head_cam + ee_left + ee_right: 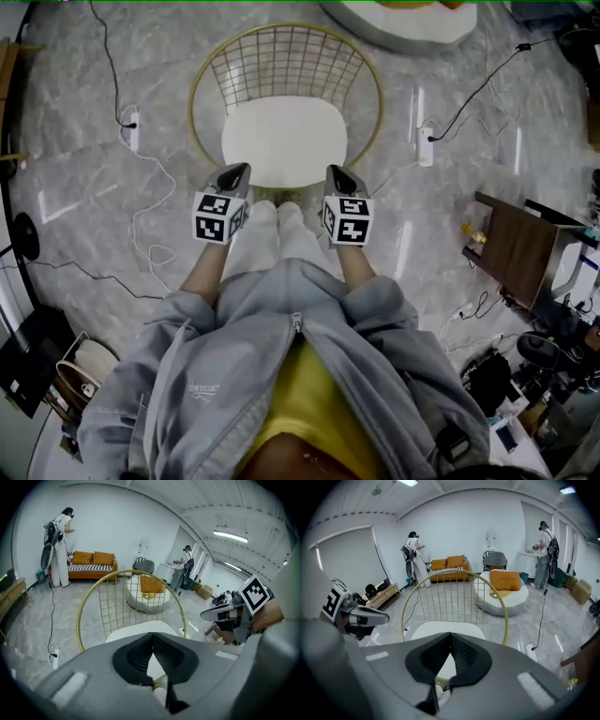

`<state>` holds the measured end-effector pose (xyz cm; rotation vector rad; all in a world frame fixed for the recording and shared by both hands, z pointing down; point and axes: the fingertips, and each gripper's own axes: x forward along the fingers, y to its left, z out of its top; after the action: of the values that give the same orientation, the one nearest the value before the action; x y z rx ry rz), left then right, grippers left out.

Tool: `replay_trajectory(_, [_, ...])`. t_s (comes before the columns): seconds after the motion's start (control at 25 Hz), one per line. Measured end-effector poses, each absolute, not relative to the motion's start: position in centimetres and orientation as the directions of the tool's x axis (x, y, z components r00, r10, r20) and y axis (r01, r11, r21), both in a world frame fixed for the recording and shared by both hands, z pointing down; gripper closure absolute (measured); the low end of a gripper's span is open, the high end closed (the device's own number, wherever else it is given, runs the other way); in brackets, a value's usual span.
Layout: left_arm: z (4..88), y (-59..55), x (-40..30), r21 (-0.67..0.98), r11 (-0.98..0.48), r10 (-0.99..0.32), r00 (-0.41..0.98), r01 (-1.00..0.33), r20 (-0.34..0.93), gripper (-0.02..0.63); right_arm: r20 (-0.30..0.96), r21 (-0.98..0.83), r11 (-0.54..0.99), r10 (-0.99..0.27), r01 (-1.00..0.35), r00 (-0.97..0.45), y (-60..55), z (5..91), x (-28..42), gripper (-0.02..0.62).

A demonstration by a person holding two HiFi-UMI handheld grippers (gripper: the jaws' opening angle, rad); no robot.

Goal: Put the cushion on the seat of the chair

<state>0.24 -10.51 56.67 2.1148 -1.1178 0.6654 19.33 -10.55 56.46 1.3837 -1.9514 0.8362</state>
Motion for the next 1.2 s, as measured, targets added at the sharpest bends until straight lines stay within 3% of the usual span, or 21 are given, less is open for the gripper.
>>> replay_trajectory(0.32, [46.0, -12.2, 0.1, 0.188, -0.487, -0.68, 0.506, -0.853, 0.531, 0.597, 0.619, -0.125, 0.273, -0.729, -0.954, -0.291, -11.4, 46.1, 18.2, 0.597])
replay_trajectory(0.68, [30.8, -13.1, 1.4, 0.11, -0.504, -0.821, 0.515, -0.857, 0.248, 0.597, 0.326, -0.095, 0.301, -0.891, -0.949, -0.316, -13.7, 30.6, 18.0, 0.597])
replay_trajectory(0.92, [22.9, -13.6, 1.4, 0.083, -0.481, -0.865, 0.488, -0.873, 0.118, 0.597, 0.131, 0.003, 0.345, -0.931, -0.939, -0.342, -13.6, 21.8, 17.2, 0.597])
replay_trajectory(1.2, [17.8, -13.6, 1.1, 0.056, -0.427, -0.904, 0.428, -0.902, 0.011, 0.598, 0.009, 0.074, 0.373, -0.928, -0.925, -0.373, -13.0, 16.9, 16.6, 0.597])
